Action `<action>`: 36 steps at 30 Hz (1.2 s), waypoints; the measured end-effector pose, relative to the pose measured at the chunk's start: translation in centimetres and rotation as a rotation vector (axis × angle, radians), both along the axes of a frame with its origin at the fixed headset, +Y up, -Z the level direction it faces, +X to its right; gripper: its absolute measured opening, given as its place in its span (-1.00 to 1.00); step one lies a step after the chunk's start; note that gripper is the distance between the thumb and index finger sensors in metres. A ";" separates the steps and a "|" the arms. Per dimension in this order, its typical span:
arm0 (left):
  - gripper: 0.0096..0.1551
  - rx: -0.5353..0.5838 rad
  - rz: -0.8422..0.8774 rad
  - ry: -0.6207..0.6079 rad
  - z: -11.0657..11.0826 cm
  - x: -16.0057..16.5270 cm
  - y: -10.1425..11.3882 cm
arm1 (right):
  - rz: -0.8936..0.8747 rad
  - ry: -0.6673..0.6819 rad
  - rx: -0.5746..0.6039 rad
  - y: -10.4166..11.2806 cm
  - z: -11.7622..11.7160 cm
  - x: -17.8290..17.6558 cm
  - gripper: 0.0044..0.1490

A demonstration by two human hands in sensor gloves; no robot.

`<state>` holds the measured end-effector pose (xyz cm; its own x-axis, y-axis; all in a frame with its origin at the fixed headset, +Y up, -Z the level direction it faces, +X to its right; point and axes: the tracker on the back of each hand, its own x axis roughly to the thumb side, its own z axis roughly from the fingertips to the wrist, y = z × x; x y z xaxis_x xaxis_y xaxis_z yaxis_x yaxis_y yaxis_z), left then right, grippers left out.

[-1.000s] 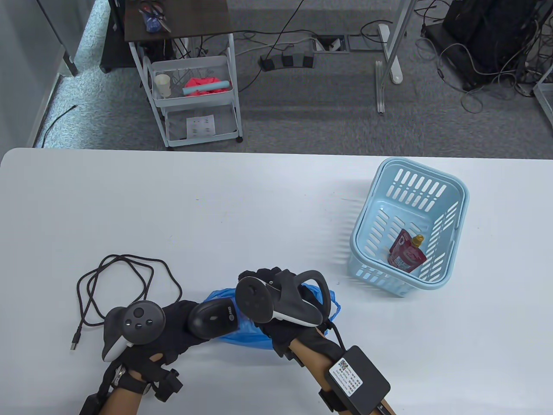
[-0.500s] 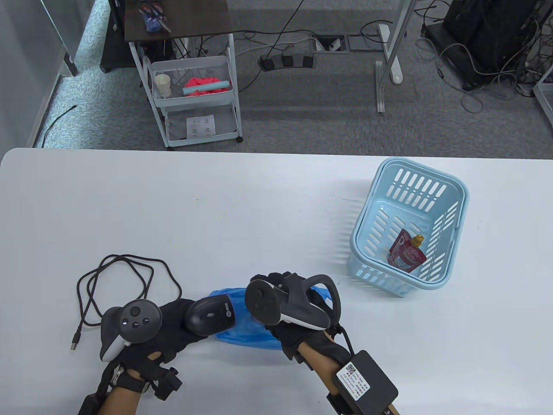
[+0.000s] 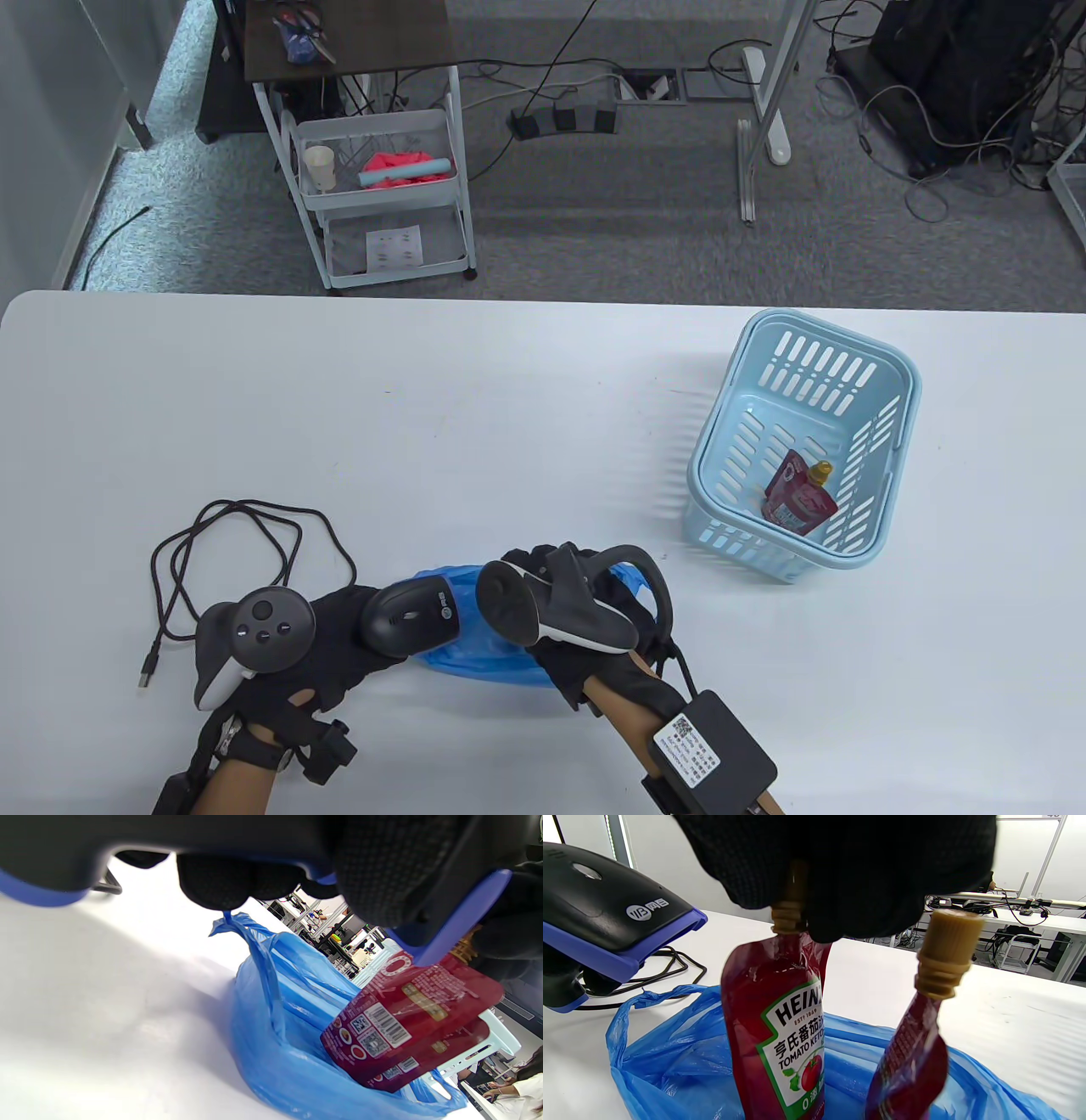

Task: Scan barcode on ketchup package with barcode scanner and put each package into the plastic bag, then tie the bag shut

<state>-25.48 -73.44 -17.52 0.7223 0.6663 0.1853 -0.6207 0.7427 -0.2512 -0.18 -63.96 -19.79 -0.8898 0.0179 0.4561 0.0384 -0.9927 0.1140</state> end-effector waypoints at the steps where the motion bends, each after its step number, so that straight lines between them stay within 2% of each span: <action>1: -0.46 0.001 -0.001 0.001 0.0 0.0 0.0 | 0.005 0.000 -0.003 -0.1 0.0 0.0 -0.43; 13: -0.46 -0.001 -0.002 0.001 0.0 -0.1 0.0 | 0.048 0.005 -0.020 -1.0 0.1 -0.3 -0.43; 28: -0.46 -0.006 -0.011 0.002 0.0 0.0 -0.1 | 0.041 -0.008 -0.067 -1.1 0.2 0.3 -0.42; 36: -0.46 -0.006 -0.010 0.003 0.0 0.0 -0.1 | 0.009 -0.011 -0.046 -0.1 0.3 0.8 -0.42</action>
